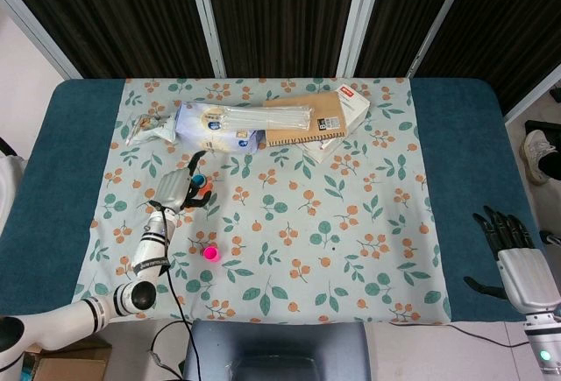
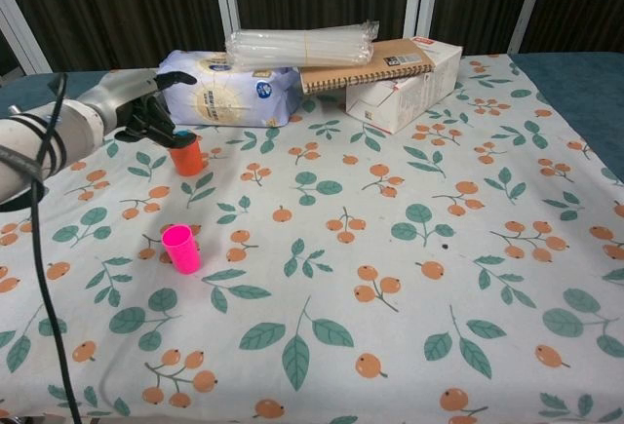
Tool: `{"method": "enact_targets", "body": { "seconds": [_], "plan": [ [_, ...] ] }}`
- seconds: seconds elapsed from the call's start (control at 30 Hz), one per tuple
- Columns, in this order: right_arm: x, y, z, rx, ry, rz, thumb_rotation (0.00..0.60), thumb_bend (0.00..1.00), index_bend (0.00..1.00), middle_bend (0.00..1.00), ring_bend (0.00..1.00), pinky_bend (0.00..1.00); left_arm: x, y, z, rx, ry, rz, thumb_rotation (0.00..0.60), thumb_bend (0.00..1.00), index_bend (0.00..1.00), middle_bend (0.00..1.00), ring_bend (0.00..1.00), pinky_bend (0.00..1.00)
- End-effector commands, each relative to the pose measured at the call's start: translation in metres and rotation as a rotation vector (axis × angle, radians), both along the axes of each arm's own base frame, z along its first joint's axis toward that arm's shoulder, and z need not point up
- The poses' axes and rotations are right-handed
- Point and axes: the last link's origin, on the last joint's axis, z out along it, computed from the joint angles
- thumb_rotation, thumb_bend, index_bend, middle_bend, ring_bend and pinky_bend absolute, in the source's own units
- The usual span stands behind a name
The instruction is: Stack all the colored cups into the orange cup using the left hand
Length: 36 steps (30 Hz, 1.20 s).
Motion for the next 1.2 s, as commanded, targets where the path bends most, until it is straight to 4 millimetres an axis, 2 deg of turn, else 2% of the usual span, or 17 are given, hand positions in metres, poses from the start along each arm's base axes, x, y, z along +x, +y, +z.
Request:
{"method": "enact_targets", "body": {
  "seconds": [0.03, 0.13, 0.23, 0.33, 0.47, 0.53, 0.83, 1.2],
  "plan": [
    [0.0, 0.0, 0.0, 0.003, -0.002, 0.0, 0.6, 0.13, 0.0, 0.0, 0.0, 0.0, -0.01, -0.054, 0.03, -0.029, -0.035, -0.072, 0.6, 0.36, 0.0, 1.0, 1.0, 1.0],
    [0.001, 0.001, -0.002, 0.017, -0.003, 0.006, 0.6, 0.13, 0.0, 0.0, 0.0, 0.0, -0.019, -0.093, 0.042, -0.088, -0.045, -0.092, 0.6, 0.36, 0.01, 1.0, 1.0, 1.0],
    [0.003, 0.004, -0.004, 0.025, -0.002, 0.019, 0.6, 0.13, 0.0, 0.0, 0.0, 0.0, -0.026, -0.124, 0.048, -0.132, -0.059, -0.096, 0.6, 0.37, 0.03, 1.0, 1.0, 1.0],
    [0.004, 0.005, -0.006, 0.03, 0.002, 0.026, 0.6, 0.13, 0.0, 0.0, 0.0, 0.0, -0.033, -0.144, 0.047, -0.155, -0.067, -0.095, 0.6, 0.37, 0.05, 1.0, 1.0, 1.0],
    [0.004, 0.006, -0.006, 0.031, 0.004, 0.028, 0.6, 0.12, 0.0, 0.0, 0.0, 0.0, -0.036, -0.151, 0.045, -0.166, -0.074, -0.092, 0.6, 0.37, 0.06, 1.0, 1.0, 1.0],
    [0.004, 0.007, -0.006, 0.042, -0.005, 0.03, 0.6, 0.13, 0.0, 0.0, 0.0, 0.0, -0.044, -0.165, 0.034, -0.192, -0.089, -0.064, 0.6, 0.37, 0.08, 1.0, 1.0, 1.0],
    [0.004, 0.008, -0.002, 0.035, -0.018, 0.037, 0.6, 0.13, 0.0, 0.0, 0.0, 0.0, -0.053, -0.168, 0.002, -0.206, -0.099, -0.019, 0.6, 0.38, 0.18, 1.0, 1.0, 1.0],
    [0.005, 0.011, -0.002, 0.055, -0.002, 0.048, 0.6, 0.13, 0.0, 0.0, 0.0, 0.0, -0.043, -0.166, -0.029, -0.227, -0.153, -0.002, 0.6, 0.39, 0.26, 1.0, 1.0, 1.0]
  ]
}}
